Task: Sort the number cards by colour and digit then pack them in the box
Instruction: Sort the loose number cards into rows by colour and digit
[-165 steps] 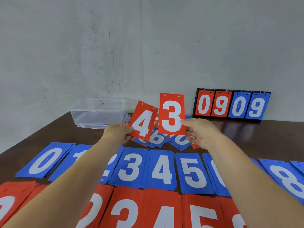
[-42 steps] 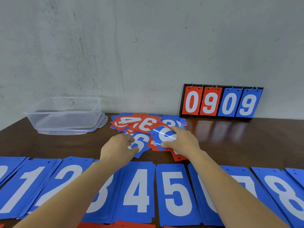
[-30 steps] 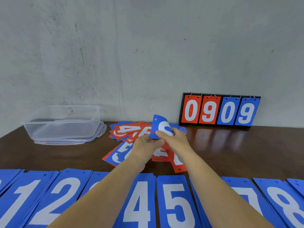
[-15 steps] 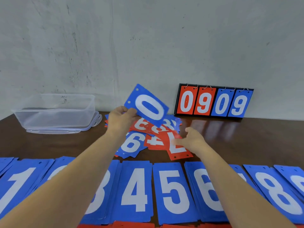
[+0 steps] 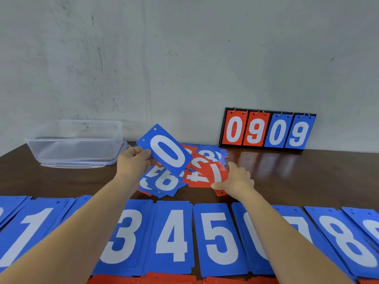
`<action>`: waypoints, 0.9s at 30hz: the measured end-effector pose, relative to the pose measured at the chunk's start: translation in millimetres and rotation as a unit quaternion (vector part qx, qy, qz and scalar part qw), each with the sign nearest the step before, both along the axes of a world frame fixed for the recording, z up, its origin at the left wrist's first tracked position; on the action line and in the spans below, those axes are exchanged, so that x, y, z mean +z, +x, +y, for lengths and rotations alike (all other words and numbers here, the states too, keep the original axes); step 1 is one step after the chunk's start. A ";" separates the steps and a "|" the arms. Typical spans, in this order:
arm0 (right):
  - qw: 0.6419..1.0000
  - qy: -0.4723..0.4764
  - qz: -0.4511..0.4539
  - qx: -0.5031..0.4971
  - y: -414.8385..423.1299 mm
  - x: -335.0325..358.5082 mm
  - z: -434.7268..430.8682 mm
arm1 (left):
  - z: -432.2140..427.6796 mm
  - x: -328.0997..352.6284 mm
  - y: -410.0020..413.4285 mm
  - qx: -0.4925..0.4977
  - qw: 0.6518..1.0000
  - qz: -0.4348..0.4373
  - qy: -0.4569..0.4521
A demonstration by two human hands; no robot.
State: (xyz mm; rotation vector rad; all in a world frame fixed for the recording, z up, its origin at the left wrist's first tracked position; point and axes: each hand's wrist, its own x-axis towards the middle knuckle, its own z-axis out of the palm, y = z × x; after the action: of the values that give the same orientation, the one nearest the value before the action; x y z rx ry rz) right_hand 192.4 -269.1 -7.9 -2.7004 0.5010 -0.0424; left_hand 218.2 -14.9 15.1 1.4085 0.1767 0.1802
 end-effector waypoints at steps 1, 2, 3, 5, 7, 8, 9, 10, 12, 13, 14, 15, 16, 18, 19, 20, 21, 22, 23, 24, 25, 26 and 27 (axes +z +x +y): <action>1.000 -0.016 0.001 -0.021 -1.8 0.1 0.0 | 0.4 0.5 -1.4 0.000 1.000 0.001 0.000; 0.999 -0.032 0.003 -0.035 -3.2 0.0 -0.1 | 0.7 1.2 -3.3 -0.001 1.000 0.001 0.000; 0.998 -0.042 0.004 -0.041 -3.6 0.0 -0.6 | 1.3 1.4 -4.3 0.000 1.000 0.001 -0.001; 0.998 -0.046 -0.003 -0.040 -3.1 1.3 -0.8 | 3.1 2.6 -7.2 0.006 1.000 0.004 0.002; 0.998 -0.043 -0.008 -0.037 -3.3 3.2 -0.4 | 4.5 3.8 -10.2 0.012 1.000 0.006 0.002; 0.998 -0.040 -0.012 -0.036 -3.8 3.1 -0.5 | 5.3 4.6 -11.6 0.014 1.000 0.007 0.003; 0.999 -0.032 -0.018 -0.037 -4.5 2.2 -0.4 | 5.9 5.7 -13.4 0.014 1.000 0.009 0.004; 0.999 -0.021 -0.025 -0.038 -5.3 0.5 -0.2 | 7.2 7.0 -15.6 0.014 1.000 0.010 0.007; 0.999 0.001 -0.039 -0.037 -6.8 -1.2 0.1 | 10.5 10.1 -20.2 0.012 1.000 0.005 0.020; 0.998 0.016 -0.045 -0.034 -6.8 -0.3 -0.5 | 12.6 12.7 -22.9 0.009 0.999 0.001 0.031; 0.998 0.037 -0.050 -0.032 -6.4 1.8 -1.1 | 15.1 15.7 -26.1 0.007 0.999 -0.003 0.038; 0.996 0.062 -0.053 -0.030 -5.8 4.3 -1.9 | 18.7 18.2 -28.4 0.007 0.999 -0.004 0.045; 0.994 0.084 -0.058 -0.030 -5.2 6.9 -2.6 | 23.2 20.9 -31.3 0.009 0.999 -0.006 0.050; 0.987 0.128 -0.088 -0.034 -4.3 11.2 -3.9 | 34.9 26.0 -38.3 0.008 0.998 -0.004 0.058; 0.981 0.156 -0.114 -0.036 -4.9 13.3 -3.3 | 42.0 28.5 -42.9 0.008 0.998 -0.001 0.062; 0.972 0.186 -0.142 -0.037 -6.2 15.6 -1.7 | 49.4 30.6 -48.2 0.010 0.998 0.002 0.070; 0.962 0.213 -0.166 -0.038 -8.1 18.6 0.6 | 57.8 32.0 -53.9 0.011 0.997 0.008 0.080; 0.954 0.233 -0.186 -0.037 -10.6 22.2 3.5 | 66.4 33.2 -59.8 0.016 0.996 0.012 0.086; 0.948 0.244 -0.201 -0.033 -13.2 26.1 6.9 | 75.4 33.9 -65.6 0.025 0.996 0.016 0.089; 0.947 0.243 -0.210 -0.025 -15.8 30.3 11.3 | 84.4 34.0 -70.5 0.037 0.995 0.019 0.088; 0.948 0.234 -0.215 -0.013 -18.3 33.9 15.9 | 93.8 34.9 -76.8 0.049 0.994 0.026 0.090; 0.949 0.227 -0.218 0.001 -21.2 37.3 21.0 | 103.3 35.1 -82.6 0.061 0.993 0.032 0.090; 0.948 0.227 -0.223 0.012 -24.0 40.1 26.5 | 112.8 35.6 -88.9 0.072 0.992 0.037 0.092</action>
State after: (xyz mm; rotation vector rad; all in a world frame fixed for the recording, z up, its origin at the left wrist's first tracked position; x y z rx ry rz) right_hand 168.4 -242.6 32.2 -2.1520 0.2923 -0.4620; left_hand 129.3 98.0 50.7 1.5879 0.3311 0.2682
